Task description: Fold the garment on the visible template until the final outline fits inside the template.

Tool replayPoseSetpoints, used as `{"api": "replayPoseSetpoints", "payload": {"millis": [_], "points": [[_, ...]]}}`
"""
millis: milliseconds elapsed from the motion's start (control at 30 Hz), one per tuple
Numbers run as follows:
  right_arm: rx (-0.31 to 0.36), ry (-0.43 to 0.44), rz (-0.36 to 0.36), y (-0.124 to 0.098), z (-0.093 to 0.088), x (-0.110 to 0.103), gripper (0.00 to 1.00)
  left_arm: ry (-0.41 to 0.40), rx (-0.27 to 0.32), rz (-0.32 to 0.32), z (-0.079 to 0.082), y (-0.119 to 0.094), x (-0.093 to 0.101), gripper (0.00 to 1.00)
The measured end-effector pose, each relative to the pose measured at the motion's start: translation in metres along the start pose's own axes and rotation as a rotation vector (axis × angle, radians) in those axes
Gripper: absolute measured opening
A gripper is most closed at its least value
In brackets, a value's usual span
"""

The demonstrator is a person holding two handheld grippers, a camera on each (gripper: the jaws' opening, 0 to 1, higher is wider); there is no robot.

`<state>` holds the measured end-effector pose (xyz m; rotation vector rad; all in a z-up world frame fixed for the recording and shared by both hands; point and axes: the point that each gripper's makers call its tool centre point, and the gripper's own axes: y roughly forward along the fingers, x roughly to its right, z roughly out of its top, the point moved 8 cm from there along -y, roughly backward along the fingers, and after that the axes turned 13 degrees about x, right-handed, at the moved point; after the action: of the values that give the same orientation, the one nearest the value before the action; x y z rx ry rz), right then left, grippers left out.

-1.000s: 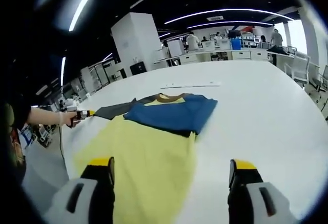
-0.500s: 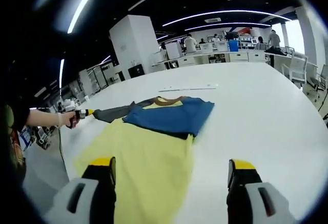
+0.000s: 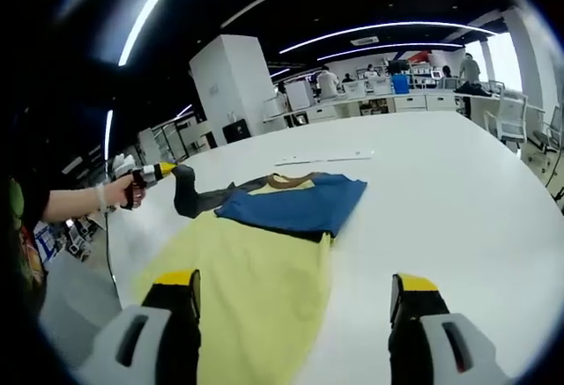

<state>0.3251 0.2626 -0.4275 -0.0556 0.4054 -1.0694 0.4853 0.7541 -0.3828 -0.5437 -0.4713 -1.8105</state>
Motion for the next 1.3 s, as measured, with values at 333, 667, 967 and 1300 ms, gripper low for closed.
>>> {"api": "replayPoseSetpoints", "payload": {"millis": [333,667,967,1300], "points": [[0.023,0.027,-0.031,-0.014,-0.005,0.008,0.89,-0.05,-0.033,-0.113,-0.032,0.028,0.079,0.0],[0.033,0.063,-0.052,-0.021,-0.014,0.015,0.89,-0.114,-0.038,-0.184,-0.068,0.062,0.131,0.0],[0.03,0.075,-0.068,-0.026,-0.018,0.026,0.89,-0.217,-0.049,-0.223,-0.111,0.09,0.17,0.0],[0.03,0.096,-0.086,-0.032,-0.024,0.037,0.88,-0.269,-0.127,-0.239,-0.165,0.103,0.194,0.0]]}}
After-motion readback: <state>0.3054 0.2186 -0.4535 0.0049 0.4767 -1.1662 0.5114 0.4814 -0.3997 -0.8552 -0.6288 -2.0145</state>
